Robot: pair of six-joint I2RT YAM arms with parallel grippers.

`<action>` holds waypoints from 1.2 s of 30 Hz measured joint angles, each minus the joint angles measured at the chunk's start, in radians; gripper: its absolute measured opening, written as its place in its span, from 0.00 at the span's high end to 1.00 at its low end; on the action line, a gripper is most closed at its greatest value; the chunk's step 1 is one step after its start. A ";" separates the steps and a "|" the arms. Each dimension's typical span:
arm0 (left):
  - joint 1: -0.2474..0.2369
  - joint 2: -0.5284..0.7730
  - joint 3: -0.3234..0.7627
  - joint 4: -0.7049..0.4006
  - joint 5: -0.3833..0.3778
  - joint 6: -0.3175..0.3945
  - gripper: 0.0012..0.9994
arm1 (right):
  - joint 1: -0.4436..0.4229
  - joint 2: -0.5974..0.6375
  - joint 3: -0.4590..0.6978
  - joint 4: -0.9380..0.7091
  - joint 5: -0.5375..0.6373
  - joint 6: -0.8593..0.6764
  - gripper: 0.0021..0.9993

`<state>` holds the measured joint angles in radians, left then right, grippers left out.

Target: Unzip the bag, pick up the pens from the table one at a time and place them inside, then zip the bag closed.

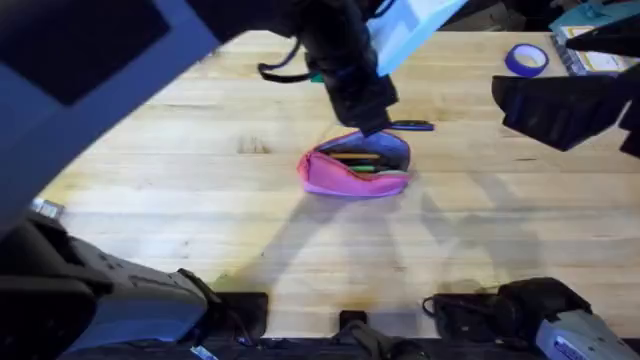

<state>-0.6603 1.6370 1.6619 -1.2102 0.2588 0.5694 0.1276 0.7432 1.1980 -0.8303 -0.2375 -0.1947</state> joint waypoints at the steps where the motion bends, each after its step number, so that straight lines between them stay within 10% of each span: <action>1: -0.008 0.005 0.000 0.011 0.000 -0.024 0.96 | 0.000 0.000 0.000 0.000 0.000 0.000 0.00; 10: -0.043 0.098 0.000 0.046 0.011 -0.159 0.96 | 0.000 0.000 0.000 0.000 0.000 0.000 0.00; 36: -0.043 0.314 -0.005 -0.014 -0.067 -0.227 0.96 | 0.000 0.000 0.000 0.000 0.000 0.000 0.00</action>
<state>-0.7029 1.9511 1.6573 -1.2247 0.1915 0.3424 0.1276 0.7433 1.1980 -0.8307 -0.2375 -0.1947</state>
